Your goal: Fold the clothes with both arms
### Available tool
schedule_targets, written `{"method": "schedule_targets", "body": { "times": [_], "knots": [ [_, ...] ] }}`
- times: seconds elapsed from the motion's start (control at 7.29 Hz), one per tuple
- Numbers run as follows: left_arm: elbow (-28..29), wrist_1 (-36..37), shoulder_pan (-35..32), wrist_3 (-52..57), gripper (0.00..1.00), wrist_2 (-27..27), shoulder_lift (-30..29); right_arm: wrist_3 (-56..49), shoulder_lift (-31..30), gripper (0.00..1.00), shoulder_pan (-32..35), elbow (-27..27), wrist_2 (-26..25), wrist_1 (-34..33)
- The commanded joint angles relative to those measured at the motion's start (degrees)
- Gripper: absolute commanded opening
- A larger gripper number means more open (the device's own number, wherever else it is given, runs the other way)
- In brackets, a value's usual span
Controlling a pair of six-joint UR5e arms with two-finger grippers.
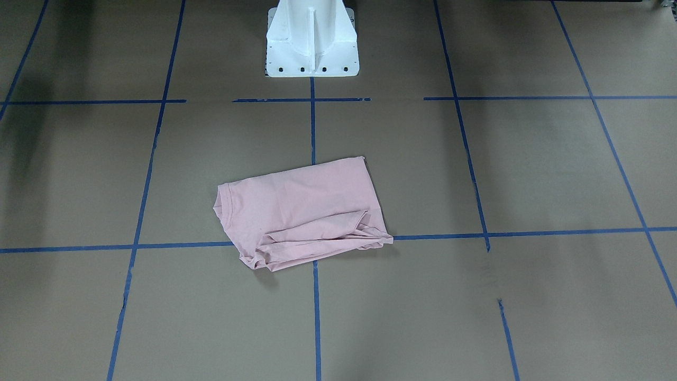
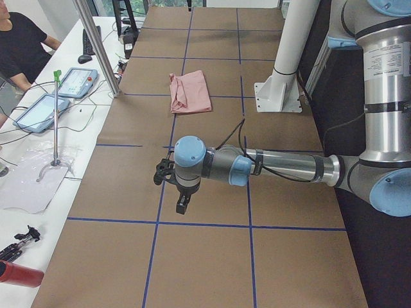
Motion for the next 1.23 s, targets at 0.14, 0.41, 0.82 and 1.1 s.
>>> {"method": "schedule_targets", "body": {
  "times": [0.14, 0.41, 0.82, 1.1],
  "knots": [
    [3.7, 9.5, 0.4, 0.0, 1.00, 0.2, -7.2, 0.1, 0.1, 1.00, -0.1, -0.1, -0.1, 0.1],
    [4.4, 9.4, 0.3, 0.1, 1.00, 0.1, -6.8, 0.1, 0.1, 1.00, -0.1, 0.0, 0.0, 0.1],
    [4.2, 9.4, 0.3, 0.1, 1.00, 0.1, -6.9, 0.1, 0.1, 1.00, -0.1, 0.1, 0.1, 0.1],
    [4.2, 9.4, 0.3, 0.1, 1.00, 0.1, -6.8, 0.2, 0.1, 1.00, 0.0, 0.1, 0.3, 0.1]
  ]
}}
